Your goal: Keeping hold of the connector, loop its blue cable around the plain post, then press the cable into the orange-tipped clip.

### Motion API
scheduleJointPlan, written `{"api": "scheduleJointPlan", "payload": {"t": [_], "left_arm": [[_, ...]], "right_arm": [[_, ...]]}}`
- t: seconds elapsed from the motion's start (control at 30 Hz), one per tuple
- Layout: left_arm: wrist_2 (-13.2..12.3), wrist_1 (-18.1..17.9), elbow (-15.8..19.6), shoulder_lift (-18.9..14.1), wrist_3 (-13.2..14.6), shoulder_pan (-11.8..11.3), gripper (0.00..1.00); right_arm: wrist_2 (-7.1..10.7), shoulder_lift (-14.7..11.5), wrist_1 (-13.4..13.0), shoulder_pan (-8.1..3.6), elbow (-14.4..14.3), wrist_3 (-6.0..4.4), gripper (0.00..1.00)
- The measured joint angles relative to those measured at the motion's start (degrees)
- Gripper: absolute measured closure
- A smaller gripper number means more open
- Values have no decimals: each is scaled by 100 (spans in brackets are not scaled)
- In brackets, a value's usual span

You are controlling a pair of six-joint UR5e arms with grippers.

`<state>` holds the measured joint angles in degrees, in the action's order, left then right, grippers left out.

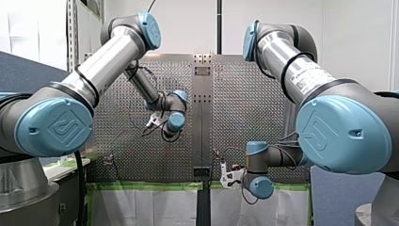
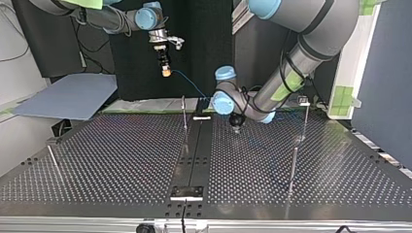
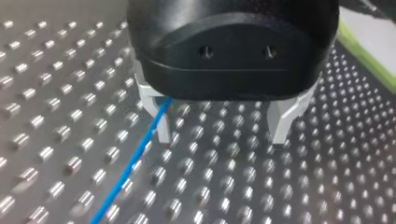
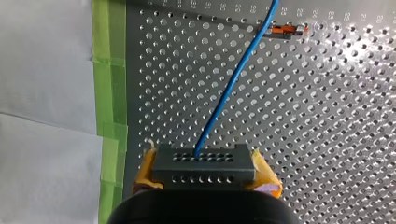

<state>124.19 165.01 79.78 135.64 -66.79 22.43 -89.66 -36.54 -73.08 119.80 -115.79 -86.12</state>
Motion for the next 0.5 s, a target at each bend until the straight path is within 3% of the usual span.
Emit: {"api": "scheduleJointPlan", "payload": {"t": [0.2,0.5], "left_arm": [[-143,210,-136,343,-170,147,1],[-446,302,-159,529,-433,325,1]], "right_arm": [[0,0,-6,11,1,4,100],[0,0,-16,27,5,13,100]]}}
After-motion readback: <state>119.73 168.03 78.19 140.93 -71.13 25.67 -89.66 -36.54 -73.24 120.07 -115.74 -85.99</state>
